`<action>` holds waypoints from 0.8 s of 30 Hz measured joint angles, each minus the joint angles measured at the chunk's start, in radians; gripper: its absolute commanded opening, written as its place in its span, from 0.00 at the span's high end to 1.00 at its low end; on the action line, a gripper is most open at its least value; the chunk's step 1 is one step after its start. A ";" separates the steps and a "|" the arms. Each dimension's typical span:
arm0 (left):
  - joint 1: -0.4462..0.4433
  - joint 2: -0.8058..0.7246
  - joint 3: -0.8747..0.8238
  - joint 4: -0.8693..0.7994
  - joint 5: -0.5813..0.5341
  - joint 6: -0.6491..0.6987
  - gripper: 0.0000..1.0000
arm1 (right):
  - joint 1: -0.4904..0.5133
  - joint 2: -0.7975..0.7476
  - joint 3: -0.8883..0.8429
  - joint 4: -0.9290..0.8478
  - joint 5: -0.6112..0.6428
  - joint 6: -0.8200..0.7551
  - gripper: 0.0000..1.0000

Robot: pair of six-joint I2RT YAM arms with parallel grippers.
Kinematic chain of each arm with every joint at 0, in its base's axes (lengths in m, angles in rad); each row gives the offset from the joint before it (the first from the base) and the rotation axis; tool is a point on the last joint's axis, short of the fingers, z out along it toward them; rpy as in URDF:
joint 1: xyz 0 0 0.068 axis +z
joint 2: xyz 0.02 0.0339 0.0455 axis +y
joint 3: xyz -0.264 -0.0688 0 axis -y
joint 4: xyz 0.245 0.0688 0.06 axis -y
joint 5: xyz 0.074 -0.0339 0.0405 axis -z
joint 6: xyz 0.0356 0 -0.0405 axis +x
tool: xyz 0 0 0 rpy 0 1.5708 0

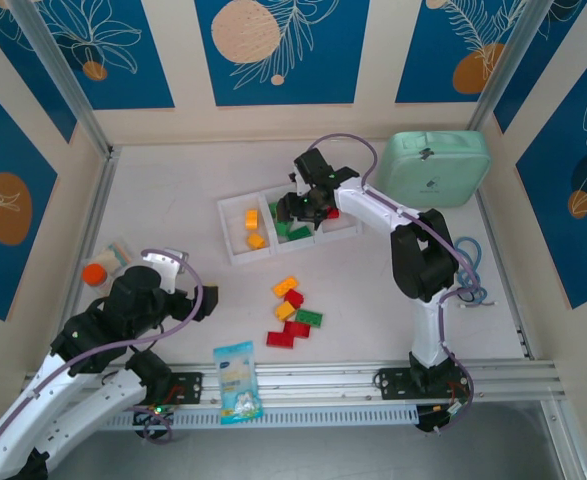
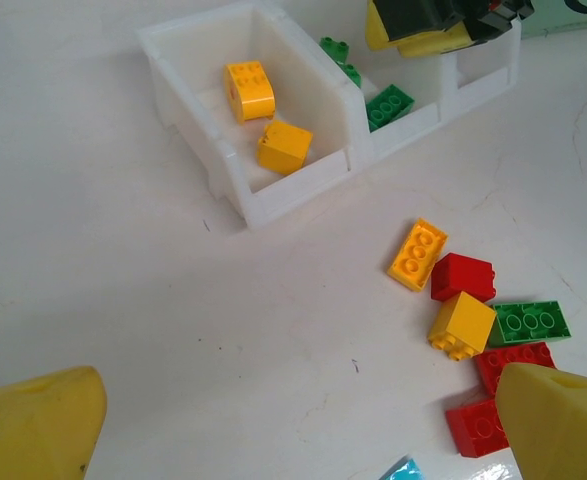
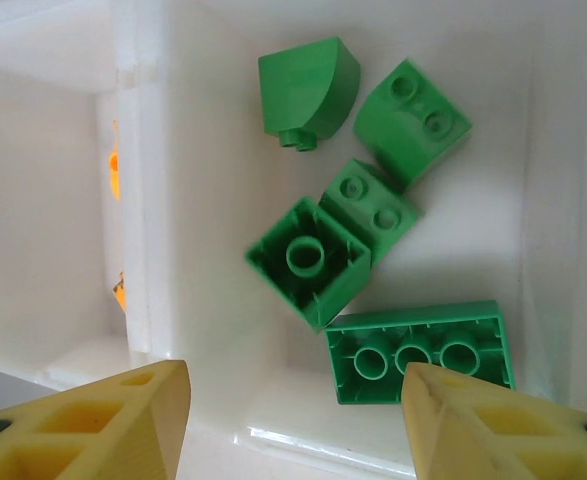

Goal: Sort the legos into containers by color
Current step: Place the lego in the container, then pick up the lego from the middle-left of the table.

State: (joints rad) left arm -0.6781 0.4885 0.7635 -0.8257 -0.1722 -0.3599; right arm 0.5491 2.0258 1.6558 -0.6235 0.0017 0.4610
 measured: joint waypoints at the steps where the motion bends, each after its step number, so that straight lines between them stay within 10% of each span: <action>1: 0.000 0.000 0.000 0.001 0.002 0.000 0.01 | 0.000 0.001 -0.005 0.004 -0.004 0.002 0.42; 11: 0.000 0.089 0.000 0.010 0.023 -0.016 0.01 | 0.000 -0.019 -0.074 0.030 -0.039 0.017 0.37; 17: 0.000 0.299 -0.005 0.064 0.132 -0.065 0.01 | -0.004 -0.150 -0.141 0.016 -0.028 0.025 0.06; 24: -0.063 0.558 0.008 0.161 0.218 -0.136 0.01 | -0.042 -0.370 -0.278 0.002 0.014 0.023 0.01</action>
State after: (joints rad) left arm -0.7410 1.0466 0.7712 -0.6647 0.0460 -0.4961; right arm 0.5068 1.6562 1.3773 -0.6216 0.0158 0.4839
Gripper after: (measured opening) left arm 0.994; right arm 0.991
